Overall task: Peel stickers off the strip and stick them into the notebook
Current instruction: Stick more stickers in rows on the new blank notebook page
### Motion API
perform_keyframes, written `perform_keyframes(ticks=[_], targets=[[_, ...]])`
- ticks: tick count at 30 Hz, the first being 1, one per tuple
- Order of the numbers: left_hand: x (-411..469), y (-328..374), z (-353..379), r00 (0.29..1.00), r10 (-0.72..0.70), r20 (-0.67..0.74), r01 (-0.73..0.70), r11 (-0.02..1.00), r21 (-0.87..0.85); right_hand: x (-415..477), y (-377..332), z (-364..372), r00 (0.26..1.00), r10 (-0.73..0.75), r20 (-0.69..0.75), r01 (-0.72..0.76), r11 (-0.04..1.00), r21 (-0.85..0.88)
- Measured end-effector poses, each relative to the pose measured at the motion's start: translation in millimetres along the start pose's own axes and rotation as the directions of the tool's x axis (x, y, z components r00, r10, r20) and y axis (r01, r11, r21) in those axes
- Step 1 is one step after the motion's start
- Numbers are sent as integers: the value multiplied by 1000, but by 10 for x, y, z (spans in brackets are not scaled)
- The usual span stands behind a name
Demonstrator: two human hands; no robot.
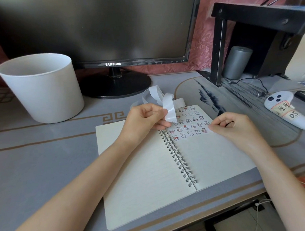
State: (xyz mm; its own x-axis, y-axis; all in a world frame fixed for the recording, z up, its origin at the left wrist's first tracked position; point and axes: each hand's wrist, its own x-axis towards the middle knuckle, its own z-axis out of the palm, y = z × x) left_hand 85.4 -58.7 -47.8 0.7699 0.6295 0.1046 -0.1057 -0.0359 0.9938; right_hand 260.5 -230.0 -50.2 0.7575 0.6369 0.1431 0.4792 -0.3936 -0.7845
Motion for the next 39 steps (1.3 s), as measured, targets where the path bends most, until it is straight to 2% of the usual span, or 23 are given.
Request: perform_keyframes(ticks=[16,23,34,39], targets=[[2,-7,-3,1000,-9,-8,9,1000,6,46,28,1,998,63,0,-63,998,29],[1,-10,0,1000,-6,-6,6,1000,15,49,23,30,997,53,-62,-51,998,42],[-5,-1,-1,1000,-5,-5,5,1000,11,74,34,46,996,36,-85,-40,998,-54],[-2,-2,-1,1000,5,-3,-5,1000,8,37,-1,23,998,51,-32,-51,999,2]])
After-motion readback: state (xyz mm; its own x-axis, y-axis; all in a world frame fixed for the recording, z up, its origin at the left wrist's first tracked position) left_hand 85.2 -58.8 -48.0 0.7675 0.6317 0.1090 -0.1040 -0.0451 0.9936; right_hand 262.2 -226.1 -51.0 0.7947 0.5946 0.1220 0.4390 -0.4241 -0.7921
